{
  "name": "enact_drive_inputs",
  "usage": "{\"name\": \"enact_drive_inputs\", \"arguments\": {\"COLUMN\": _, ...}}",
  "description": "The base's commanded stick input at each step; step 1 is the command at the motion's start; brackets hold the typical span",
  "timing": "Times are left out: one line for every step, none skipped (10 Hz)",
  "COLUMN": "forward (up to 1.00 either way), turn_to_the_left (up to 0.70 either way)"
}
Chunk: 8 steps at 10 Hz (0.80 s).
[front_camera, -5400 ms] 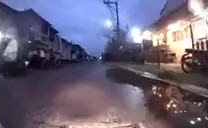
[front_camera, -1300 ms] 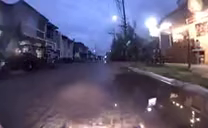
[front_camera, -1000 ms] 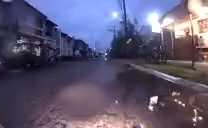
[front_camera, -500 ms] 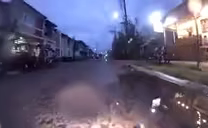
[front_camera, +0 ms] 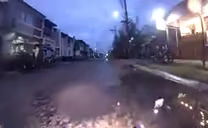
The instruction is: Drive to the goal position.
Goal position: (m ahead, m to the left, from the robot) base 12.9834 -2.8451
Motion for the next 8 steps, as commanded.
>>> {"name": "enact_drive_inputs", "arguments": {"forward": 0.50, "turn_to_the_left": 0.00}}
{"name": "enact_drive_inputs", "arguments": {"forward": 0.50, "turn_to_the_left": 0.00}}
{"name": "enact_drive_inputs", "arguments": {"forward": 0.50, "turn_to_the_left": 0.00}}
{"name": "enact_drive_inputs", "arguments": {"forward": 0.50, "turn_to_the_left": 0.00}}
{"name": "enact_drive_inputs", "arguments": {"forward": 0.50, "turn_to_the_left": 0.00}}
{"name": "enact_drive_inputs", "arguments": {"forward": 0.50, "turn_to_the_left": 0.00}}
{"name": "enact_drive_inputs", "arguments": {"forward": 0.50, "turn_to_the_left": 0.00}}
{"name": "enact_drive_inputs", "arguments": {"forward": 0.50, "turn_to_the_left": 0.00}}
